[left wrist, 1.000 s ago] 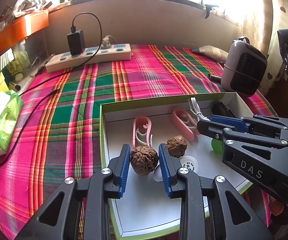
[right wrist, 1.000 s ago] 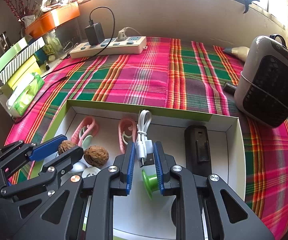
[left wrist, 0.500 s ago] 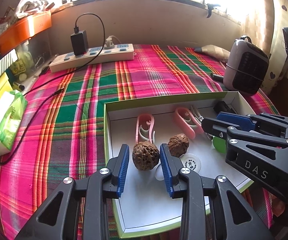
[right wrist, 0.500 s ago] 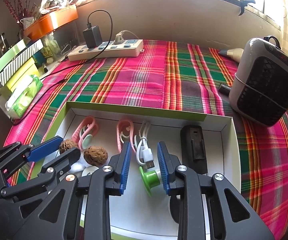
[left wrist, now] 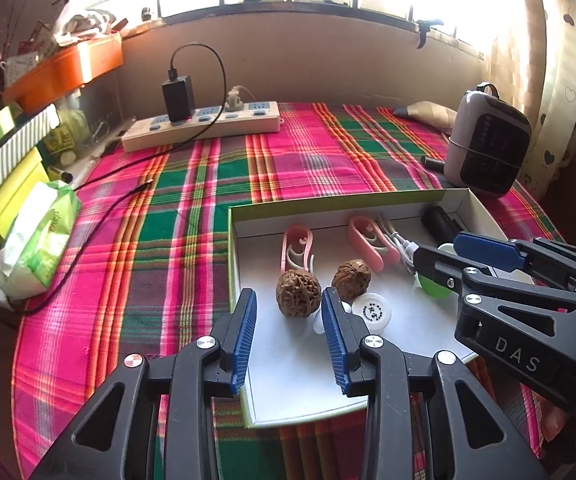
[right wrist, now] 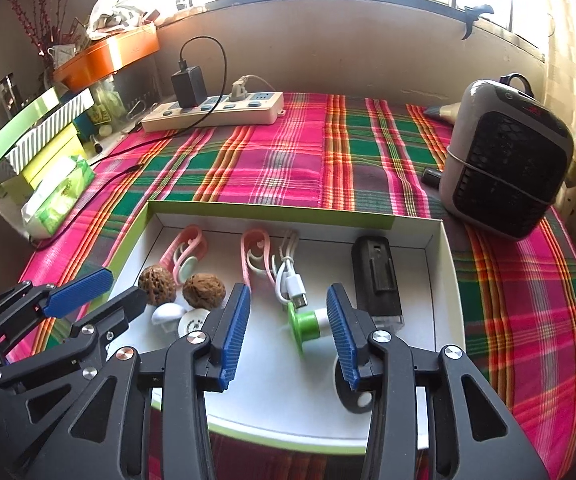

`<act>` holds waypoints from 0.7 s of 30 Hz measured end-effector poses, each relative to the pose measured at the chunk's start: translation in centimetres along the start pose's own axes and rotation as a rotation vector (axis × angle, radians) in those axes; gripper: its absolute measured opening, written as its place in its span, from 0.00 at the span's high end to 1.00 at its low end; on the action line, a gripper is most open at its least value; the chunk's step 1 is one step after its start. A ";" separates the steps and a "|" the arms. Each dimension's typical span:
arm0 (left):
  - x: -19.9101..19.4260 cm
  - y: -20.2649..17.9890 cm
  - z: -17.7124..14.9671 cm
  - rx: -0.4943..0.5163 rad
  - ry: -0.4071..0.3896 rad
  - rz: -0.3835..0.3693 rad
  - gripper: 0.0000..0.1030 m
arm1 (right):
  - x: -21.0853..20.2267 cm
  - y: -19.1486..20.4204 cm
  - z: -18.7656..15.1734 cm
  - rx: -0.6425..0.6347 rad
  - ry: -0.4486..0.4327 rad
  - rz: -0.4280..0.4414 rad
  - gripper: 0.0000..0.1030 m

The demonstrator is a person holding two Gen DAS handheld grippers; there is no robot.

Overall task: Organize objects
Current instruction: 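Lower and open right tool to release the cable while left tool releases the walnut, then withdraw both open tools up and away from the box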

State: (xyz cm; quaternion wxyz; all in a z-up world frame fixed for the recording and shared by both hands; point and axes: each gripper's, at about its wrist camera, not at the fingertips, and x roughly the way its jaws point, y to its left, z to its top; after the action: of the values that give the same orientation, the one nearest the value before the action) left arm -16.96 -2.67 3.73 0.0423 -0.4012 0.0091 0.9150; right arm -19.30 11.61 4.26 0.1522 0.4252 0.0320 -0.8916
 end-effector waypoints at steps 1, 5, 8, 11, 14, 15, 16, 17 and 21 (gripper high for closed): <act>-0.3 0.0 -0.1 -0.001 -0.004 0.002 0.69 | -0.3 0.0 -0.2 0.003 -0.005 -0.002 0.59; -1.6 -0.3 -0.8 -0.005 -0.015 0.019 0.69 | -1.6 -0.1 -1.1 0.018 -0.025 -0.001 0.56; -2.5 -0.5 -1.5 -0.006 -0.023 0.036 0.69 | -2.7 0.0 -2.0 0.013 -0.041 -0.005 0.55; -3.4 -0.6 -2.5 -0.016 -0.024 0.027 0.69 | -3.7 0.0 -3.0 0.014 -0.056 -0.020 0.55; -4.2 -1.1 -3.4 -0.008 -0.034 0.035 0.69 | -4.5 -0.2 -4.0 0.025 -0.052 -0.015 0.55; -4.5 -1.3 -3.7 -0.005 -0.038 0.038 0.69 | -4.7 -0.2 -4.4 0.025 -0.049 -0.014 0.55; -4.6 -1.5 -4.0 -0.001 -0.037 0.036 0.69 | -4.8 -0.2 -4.8 0.024 -0.046 -0.014 0.55; -4.7 -1.6 -4.3 -0.001 -0.033 0.034 0.69 | -4.9 -0.2 -5.2 0.025 -0.039 -0.016 0.55; -4.8 -2.0 -5.9 0.000 -0.009 0.040 0.69 | -5.1 -0.3 -6.6 0.033 -0.022 -0.021 0.55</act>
State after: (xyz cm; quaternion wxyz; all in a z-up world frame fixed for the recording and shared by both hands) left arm -9.20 -1.27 3.30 0.0242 -0.3970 0.0169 0.9173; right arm -11.39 14.42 3.96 0.1365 0.4174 0.0201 -0.8982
